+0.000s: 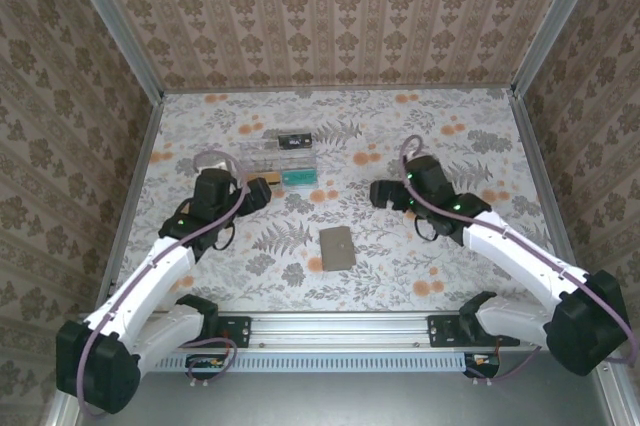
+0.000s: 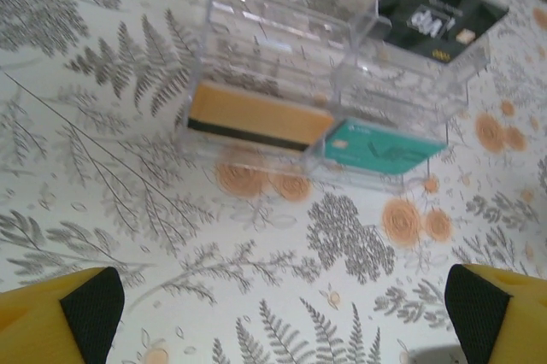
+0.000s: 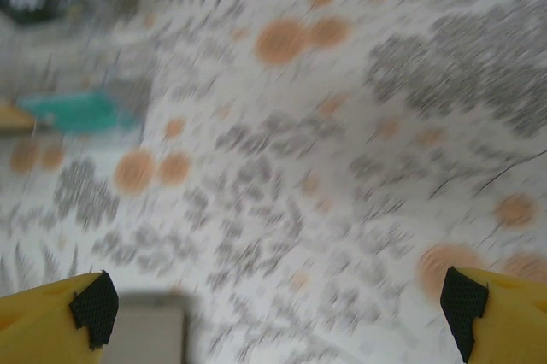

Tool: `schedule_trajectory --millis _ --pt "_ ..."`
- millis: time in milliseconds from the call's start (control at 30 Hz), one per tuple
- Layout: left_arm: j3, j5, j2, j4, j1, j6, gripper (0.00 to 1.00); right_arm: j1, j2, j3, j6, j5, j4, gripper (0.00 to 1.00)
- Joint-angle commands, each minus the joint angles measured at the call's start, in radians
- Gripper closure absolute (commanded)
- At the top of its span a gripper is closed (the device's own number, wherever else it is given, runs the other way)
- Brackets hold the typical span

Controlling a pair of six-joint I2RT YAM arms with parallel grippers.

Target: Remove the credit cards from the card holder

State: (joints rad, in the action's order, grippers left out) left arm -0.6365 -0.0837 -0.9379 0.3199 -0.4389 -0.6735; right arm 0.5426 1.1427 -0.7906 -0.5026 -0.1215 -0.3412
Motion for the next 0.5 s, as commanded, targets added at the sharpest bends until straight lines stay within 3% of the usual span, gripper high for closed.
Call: schedule_trajectory --millis 0,300,467 --pt "0.016 -0.079 0.011 0.067 -0.067 -0.086 0.0 0.142 0.022 -0.037 -0.058 -0.122 -0.151 0.04" --pt "0.024 -0.138 0.048 0.245 -0.111 -0.196 0.0 0.424 0.313 -0.199 -0.112 -0.172 -0.287 0.48" --pt "0.08 -0.07 0.119 0.216 -0.115 -0.189 0.0 0.481 0.449 -0.28 -0.132 -0.145 -0.319 0.53"
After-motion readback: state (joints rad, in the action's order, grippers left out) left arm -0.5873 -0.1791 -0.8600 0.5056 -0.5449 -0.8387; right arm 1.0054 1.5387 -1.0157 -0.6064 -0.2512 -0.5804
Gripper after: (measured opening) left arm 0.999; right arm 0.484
